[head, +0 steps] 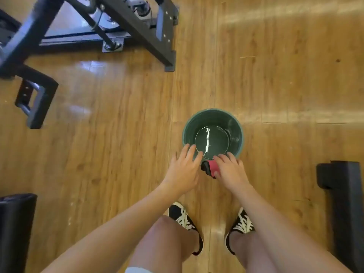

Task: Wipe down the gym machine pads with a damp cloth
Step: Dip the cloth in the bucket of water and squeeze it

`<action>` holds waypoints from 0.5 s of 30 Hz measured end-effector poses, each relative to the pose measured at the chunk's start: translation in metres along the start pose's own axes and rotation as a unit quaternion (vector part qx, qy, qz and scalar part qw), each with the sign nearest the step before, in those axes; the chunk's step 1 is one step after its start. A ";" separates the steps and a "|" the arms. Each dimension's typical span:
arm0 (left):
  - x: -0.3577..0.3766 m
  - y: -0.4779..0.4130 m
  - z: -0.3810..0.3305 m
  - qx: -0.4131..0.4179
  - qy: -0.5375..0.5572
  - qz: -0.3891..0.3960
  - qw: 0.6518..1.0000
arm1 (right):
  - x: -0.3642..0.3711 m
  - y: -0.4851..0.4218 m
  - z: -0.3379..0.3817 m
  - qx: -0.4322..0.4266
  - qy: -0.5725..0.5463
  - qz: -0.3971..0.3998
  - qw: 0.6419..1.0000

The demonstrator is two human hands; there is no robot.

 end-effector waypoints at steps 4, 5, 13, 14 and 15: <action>0.023 -0.014 0.016 -0.026 -0.002 0.008 1.000 | 0.033 -0.018 -0.004 0.013 0.067 0.051 0.996; 0.028 -0.015 0.018 -0.031 0.001 0.010 0.999 | 0.037 -0.021 -0.005 0.015 0.077 0.046 0.996; 0.028 0.004 0.025 -0.042 0.018 0.002 0.999 | 0.019 -0.039 -0.002 -0.008 0.121 0.012 0.993; 0.024 0.008 0.029 -0.049 0.021 -0.006 0.999 | 0.017 -0.038 0.001 -0.012 0.122 0.007 0.992; 0.019 0.013 0.033 -0.058 0.024 -0.008 0.998 | 0.013 -0.035 0.005 -0.016 0.119 -0.002 0.993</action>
Point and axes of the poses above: each hand's wrist, its own y-axis away from the middle knuckle, its own x-axis out of the palm, z = x × y, the point moved 9 cm from there along -y, towards the middle knuckle, and after that the axes turned 3 degrees about -y, right-handed, at the moved point
